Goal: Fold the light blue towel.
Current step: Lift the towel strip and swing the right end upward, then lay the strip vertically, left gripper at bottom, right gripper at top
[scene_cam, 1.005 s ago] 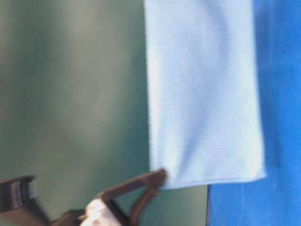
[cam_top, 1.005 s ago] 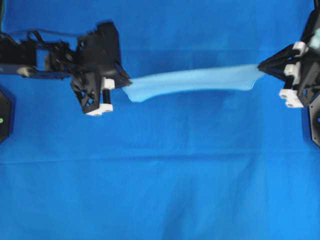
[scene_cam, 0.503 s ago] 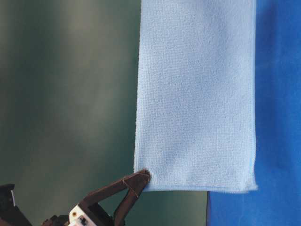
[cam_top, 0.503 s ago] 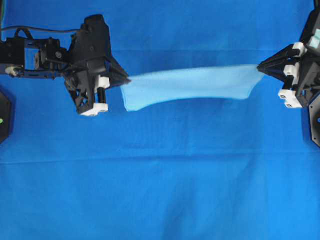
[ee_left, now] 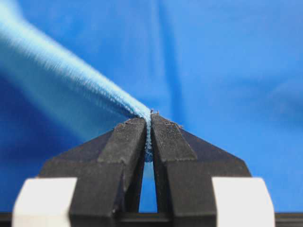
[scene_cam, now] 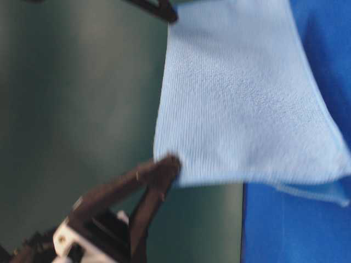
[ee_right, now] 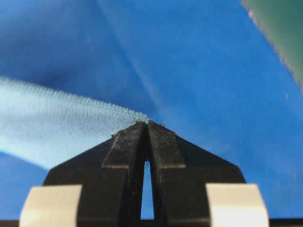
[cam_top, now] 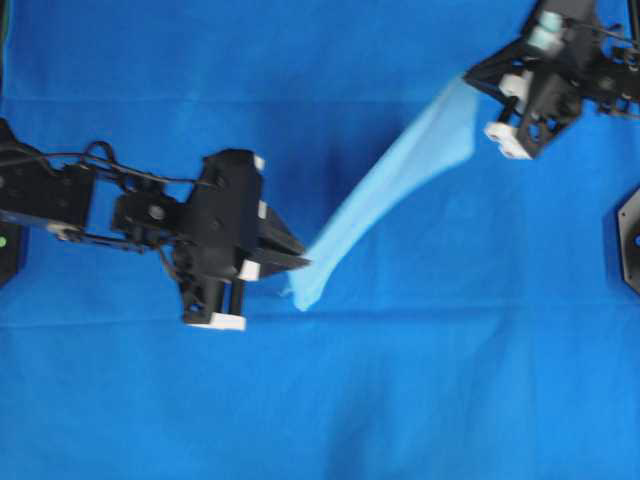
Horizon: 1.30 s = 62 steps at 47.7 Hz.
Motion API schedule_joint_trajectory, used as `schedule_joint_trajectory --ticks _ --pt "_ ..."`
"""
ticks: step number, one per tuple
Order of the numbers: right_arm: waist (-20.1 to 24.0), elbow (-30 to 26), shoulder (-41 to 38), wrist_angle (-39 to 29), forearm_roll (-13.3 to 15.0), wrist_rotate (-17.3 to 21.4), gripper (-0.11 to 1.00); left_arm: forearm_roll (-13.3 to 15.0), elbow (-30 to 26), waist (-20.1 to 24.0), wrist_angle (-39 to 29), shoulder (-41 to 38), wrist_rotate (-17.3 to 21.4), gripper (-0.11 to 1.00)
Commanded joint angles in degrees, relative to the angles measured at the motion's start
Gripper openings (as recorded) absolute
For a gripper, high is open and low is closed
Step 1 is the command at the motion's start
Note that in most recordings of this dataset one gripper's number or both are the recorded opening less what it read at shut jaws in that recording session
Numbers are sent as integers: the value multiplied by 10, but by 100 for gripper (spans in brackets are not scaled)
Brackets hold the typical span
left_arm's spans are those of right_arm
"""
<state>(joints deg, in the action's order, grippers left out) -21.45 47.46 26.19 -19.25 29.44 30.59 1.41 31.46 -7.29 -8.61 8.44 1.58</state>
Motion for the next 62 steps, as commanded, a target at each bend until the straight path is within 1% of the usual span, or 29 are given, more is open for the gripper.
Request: schedule_joint_trajectory --ticks 1,12,17,21,28,34,38,44,55,62 --pt "-13 -45 -39 21 20 -1 1 0 -31 -18 25 -14 8 2" --pt "-18 -119 -122 37 52 -1 1 0 -66 -31 82 -68 31 2" --pt "-20 -139 -141 37 60 -1 1 0 -74 -33 97 -79 32 2" --pt "-23 -143 -144 37 62 -1 1 0 -75 -33 102 -83 32 2" --pt "-29 -133 -135 37 62 -1 1 0 -78 -33 114 -90 33 2" --pt "-36 -109 -113 37 62 0 1 0 -95 -31 145 -116 42 2" --pt "-40 -90 -92 35 62 0 1 0 -121 -27 160 -143 59 2" --pt "-43 -54 -52 32 62 0 1 0 -182 -21 167 -200 90 2" --pt "-44 -14 -9 2 62 -3 1 0 -283 -9 167 -293 94 2" --pt "-45 -4 -14 -9 62 -4 1 0 -311 -4 168 -323 94 2"
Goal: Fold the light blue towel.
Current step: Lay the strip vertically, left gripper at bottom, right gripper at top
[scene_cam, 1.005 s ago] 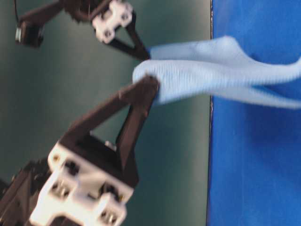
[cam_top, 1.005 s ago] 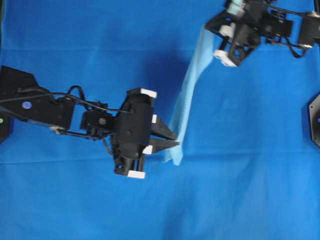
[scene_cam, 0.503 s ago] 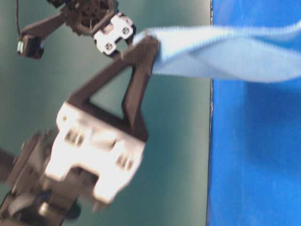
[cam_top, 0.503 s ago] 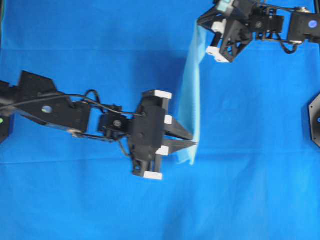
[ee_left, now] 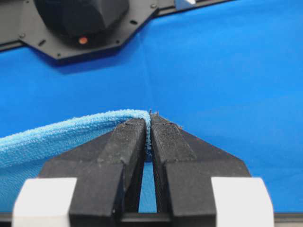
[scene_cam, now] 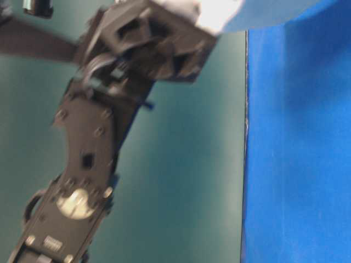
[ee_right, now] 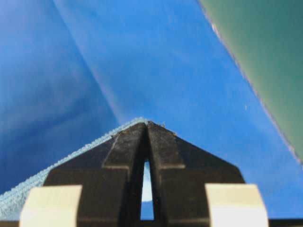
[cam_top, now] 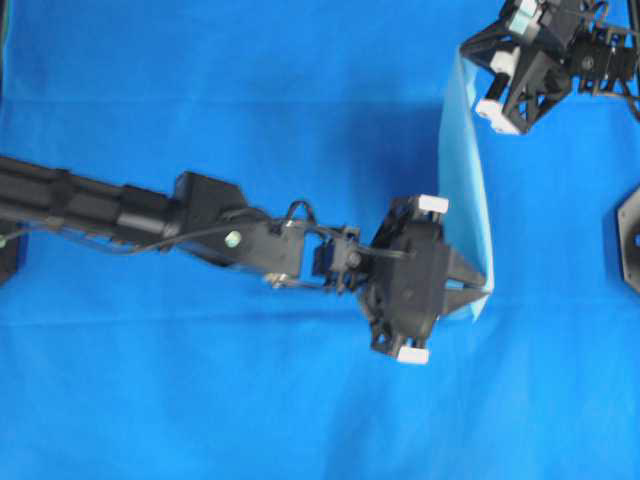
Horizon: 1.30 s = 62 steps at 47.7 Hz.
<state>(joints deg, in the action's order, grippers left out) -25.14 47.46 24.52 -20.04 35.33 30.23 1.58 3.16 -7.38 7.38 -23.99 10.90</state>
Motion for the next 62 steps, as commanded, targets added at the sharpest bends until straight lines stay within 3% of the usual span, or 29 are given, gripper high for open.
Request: schedule_joint_trajectory --ticks 1,11,24,37,46,62 --pt "-9 -5 1 -1 3 -3 1 -2 -29 -4 8 -1 1 2" --pt "-10 -28 -65 32 3 -6 1 -2 13 -3 8 11 -10 2" --pt "-10 -105 -195 116 3 -5 1 -1 161 -15 32 69 -58 2" --pt "-4 -170 -272 147 3 -4 1 -1 293 -23 93 121 -124 2" --pt "-3 -176 -284 160 3 -4 1 -1 321 -24 99 132 -135 2" --pt "4 -166 -291 168 3 -7 2 -1 311 -13 95 128 -134 2"
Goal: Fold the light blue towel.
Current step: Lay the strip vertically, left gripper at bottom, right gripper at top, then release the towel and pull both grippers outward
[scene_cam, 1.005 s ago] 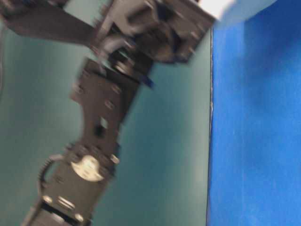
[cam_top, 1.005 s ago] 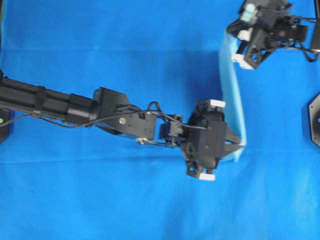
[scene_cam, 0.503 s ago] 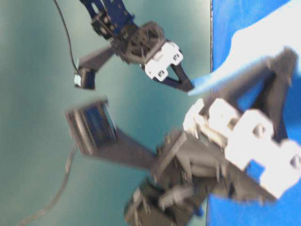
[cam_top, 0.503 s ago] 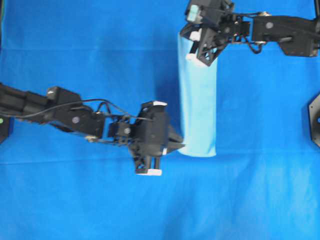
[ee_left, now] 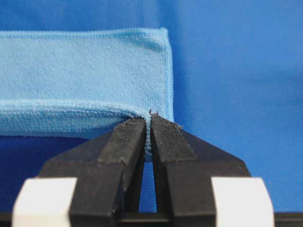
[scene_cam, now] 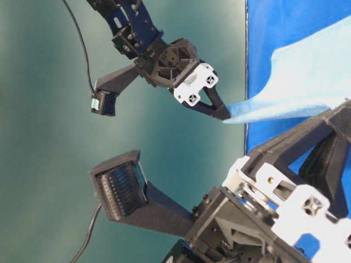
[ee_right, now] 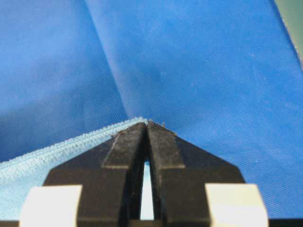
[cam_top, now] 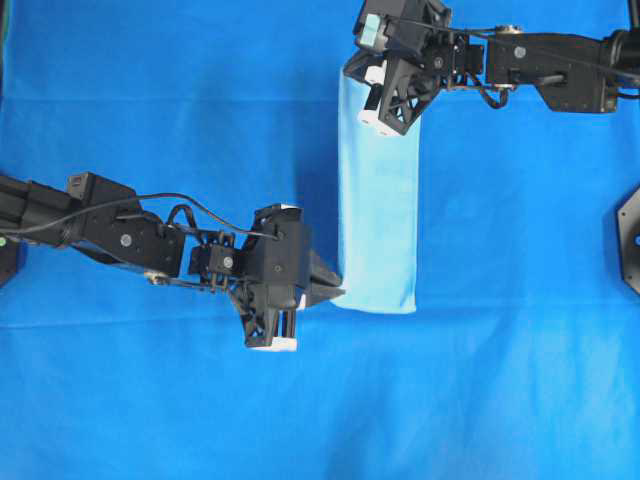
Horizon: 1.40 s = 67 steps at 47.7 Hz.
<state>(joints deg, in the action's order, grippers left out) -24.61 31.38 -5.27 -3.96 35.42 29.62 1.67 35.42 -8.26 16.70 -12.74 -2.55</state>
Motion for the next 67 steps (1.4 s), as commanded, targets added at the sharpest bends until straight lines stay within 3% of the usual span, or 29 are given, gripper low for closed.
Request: schedule_joint_trajectory --ticks 1,4,8,15,20,24,37,43,54,67 --pt "-2 -4 7 8 2 -1 2 -2 -11 -4 2 16 -1 2" --pt "-3 -2 8 12 2 -2 5 -2 -11 -2 2 16 -2 2" --pt "-2 0 9 18 3 -2 29 -2 -13 0 2 15 -2 4" --pt "-3 0 9 18 3 -2 66 -1 -17 3 2 15 -2 41" --pt "-2 0 9 18 2 -2 64 -1 -17 5 -2 17 0 71" --pt "-2 0 9 16 2 -2 60 -1 -15 10 -13 22 0 86" --pt "6 21 45 -2 3 3 61 -1 -11 7 -169 112 4 82" --pt "18 48 88 -7 2 8 61 -1 -3 -2 -207 160 9 81" --pt "60 128 200 -6 -6 14 60 -4 42 24 -178 236 31 81" --pt "88 219 315 33 -23 15 60 -4 128 107 -54 312 66 81"
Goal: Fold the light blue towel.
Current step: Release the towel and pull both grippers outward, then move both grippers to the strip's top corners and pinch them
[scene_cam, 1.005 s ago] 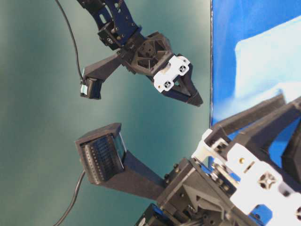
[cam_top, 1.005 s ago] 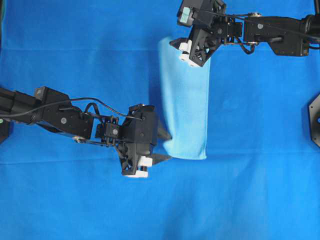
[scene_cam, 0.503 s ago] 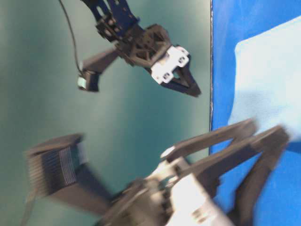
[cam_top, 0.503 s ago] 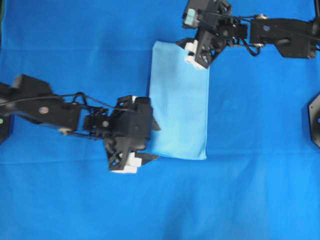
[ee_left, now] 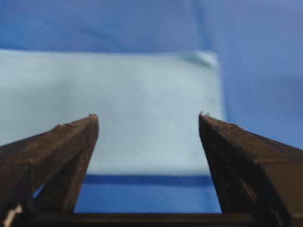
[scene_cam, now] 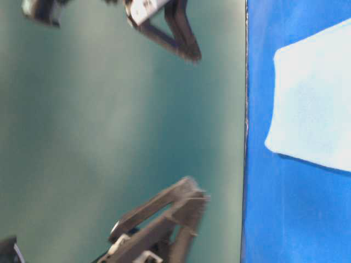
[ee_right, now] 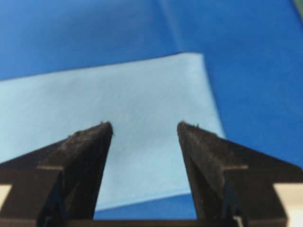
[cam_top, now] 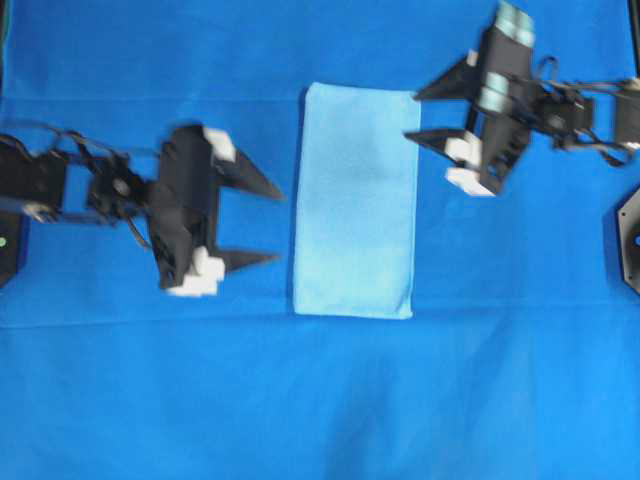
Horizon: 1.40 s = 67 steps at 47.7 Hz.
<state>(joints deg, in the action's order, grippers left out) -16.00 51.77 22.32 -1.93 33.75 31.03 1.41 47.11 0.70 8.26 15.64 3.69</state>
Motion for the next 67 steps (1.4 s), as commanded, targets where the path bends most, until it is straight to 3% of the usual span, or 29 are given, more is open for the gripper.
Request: schedule_joint_trajectory --ticks 1,9,19,41,51,67 --pt "2 20 47 14 -6 1 60 -1 18 23 37 34 5 81" --pt "2 69 114 27 -7 1 60 -1 64 51 74 69 7 81" --pt "1 106 143 38 -20 1 60 1 103 59 96 77 -4 81" --pt "-7 103 133 40 -24 1 60 1 92 61 108 54 -7 81" --pt "-64 81 69 40 -22 -3 60 0 49 101 132 -17 3 81" --pt "-127 -11 -127 40 6 -12 60 1 -57 180 136 -197 3 81"
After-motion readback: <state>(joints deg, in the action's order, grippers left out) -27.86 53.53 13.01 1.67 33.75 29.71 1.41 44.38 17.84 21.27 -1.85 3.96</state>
